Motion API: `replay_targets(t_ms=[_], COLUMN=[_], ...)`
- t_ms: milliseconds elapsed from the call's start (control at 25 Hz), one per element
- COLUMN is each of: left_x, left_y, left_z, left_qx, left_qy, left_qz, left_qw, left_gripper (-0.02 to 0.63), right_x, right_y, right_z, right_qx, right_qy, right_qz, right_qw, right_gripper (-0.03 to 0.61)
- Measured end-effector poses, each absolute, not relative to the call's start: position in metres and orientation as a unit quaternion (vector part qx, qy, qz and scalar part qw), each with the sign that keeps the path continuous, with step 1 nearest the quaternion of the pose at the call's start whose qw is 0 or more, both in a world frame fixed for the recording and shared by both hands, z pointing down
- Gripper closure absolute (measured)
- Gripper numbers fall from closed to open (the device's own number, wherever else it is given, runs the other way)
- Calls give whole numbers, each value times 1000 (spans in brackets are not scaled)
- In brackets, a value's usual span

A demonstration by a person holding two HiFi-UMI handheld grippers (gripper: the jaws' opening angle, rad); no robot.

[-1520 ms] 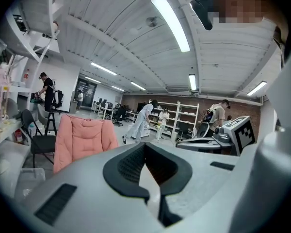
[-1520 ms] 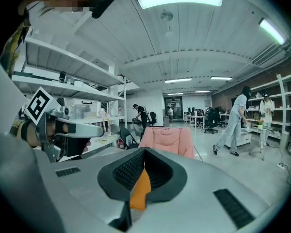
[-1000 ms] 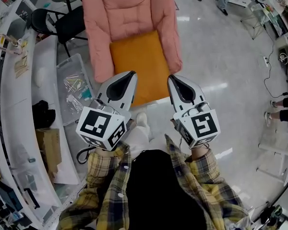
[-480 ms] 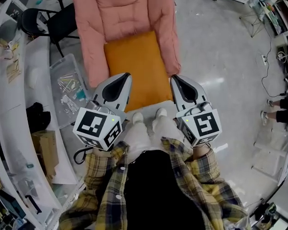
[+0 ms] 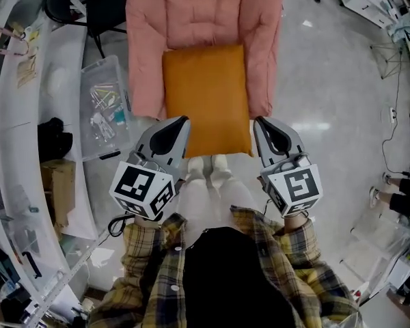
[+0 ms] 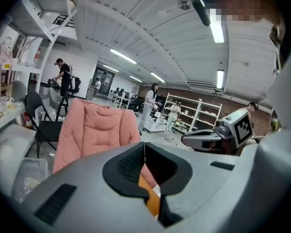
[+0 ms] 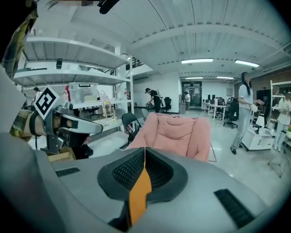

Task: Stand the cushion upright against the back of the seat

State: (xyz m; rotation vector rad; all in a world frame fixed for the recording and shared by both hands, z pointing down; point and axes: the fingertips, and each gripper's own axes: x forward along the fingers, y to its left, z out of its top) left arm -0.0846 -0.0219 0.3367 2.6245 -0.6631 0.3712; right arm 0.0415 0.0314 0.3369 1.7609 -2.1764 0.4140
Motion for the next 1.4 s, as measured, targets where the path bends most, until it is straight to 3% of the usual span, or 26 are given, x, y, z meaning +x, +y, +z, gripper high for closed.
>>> replay_targets(t_ms=[320,480,1080,1400], left_x=[-86,-92,-124,-143], left_y=[-29,-30,-18,-4], left_z=[412,458,639,710], left_qx=[924,909,855,830], left_qy=[-232,-234,-219,-197], left_qz=[170,184,249,307], left_qw=[253,291,398,422], left_gripper=[604,562,372,318], right_x=[64,75,83,91], right_y=[29,32,71,95], right_z=[400,438,610,682], right_qx=[585,585,501,485], right_qy=[-766,-754,-738,-703], right_qz=[220,256,411,472], right_qw=[151,155,188,220], right_gripper=[557,552,343,305])
